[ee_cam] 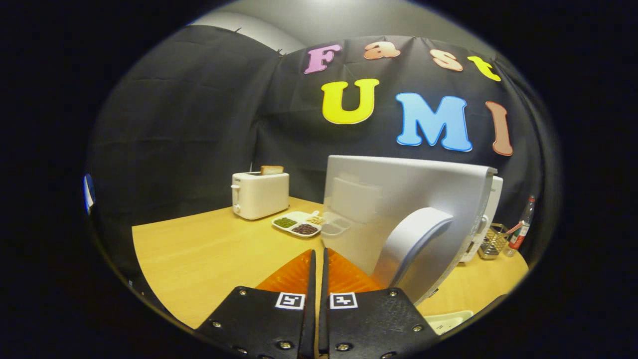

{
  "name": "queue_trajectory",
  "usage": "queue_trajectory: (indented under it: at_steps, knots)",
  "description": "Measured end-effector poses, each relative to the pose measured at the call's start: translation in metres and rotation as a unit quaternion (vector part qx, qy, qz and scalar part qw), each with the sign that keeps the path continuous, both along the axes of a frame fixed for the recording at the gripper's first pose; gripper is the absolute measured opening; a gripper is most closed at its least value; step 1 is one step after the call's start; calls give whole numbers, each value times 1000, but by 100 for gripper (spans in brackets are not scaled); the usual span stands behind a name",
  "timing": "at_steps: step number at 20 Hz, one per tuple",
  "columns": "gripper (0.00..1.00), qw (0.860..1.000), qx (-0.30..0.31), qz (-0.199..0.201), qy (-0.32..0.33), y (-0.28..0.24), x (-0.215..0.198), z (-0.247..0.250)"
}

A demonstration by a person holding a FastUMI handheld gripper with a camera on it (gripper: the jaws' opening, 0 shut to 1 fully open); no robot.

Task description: Open the microwave, put the food inside, and close the microwave door.

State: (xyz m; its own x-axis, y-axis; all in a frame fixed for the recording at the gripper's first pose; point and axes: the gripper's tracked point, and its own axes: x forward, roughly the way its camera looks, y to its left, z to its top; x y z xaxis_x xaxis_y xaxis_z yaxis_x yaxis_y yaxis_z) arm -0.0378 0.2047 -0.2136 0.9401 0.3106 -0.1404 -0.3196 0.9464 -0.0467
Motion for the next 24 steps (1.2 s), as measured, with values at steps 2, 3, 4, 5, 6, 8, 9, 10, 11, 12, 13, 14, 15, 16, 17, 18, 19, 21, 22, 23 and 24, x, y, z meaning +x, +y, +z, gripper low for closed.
queue_trajectory:
  at_steps: [2,3,4,5,6,8,9,10,11,12,13,14,15,16,17,18,19,21,22,23,24]
  knots:
    - [4,1000,-7,-19,-2,-20,14,-1]
    - [4,1000,-12,-29,-5,-31,20,0]
    - [4,999,-11,-37,-5,-42,27,3]
    - [4,999,-11,-41,-4,-50,37,3]
    - [4,999,-15,-52,-8,-60,42,5]
    - [4,997,-27,-74,-15,-78,62,5]
    - [4,996,-27,-86,-16,-89,72,5]
    - [4,995,-23,-93,-8,-96,81,2]
    - [4,995,-14,-99,0,-102,90,-1]
    - [4,994,-2,-105,7,-109,97,-1]
    - [4,993,7,-113,11,-114,104,-1]
    - [4,992,5,-127,6,-123,111,1]
    - [4,990,0,-143,-8,-132,120,6]
    - [4,988,-7,-156,-15,-141,128,10]
    - [4,987,-7,-163,-12,-145,137,8]
    - [4,986,-2,-169,-5,-148,145,7]
    - [4,984,4,-176,-1,-153,152,7]
    - [4,982,12,-187,2,-160,168,7]
    - [4,982,16,-190,6,-163,175,6]
    - [4,981,24,-193,-3,-164,178,10]
    - [2,981,12,-195,0,-167,188,5]
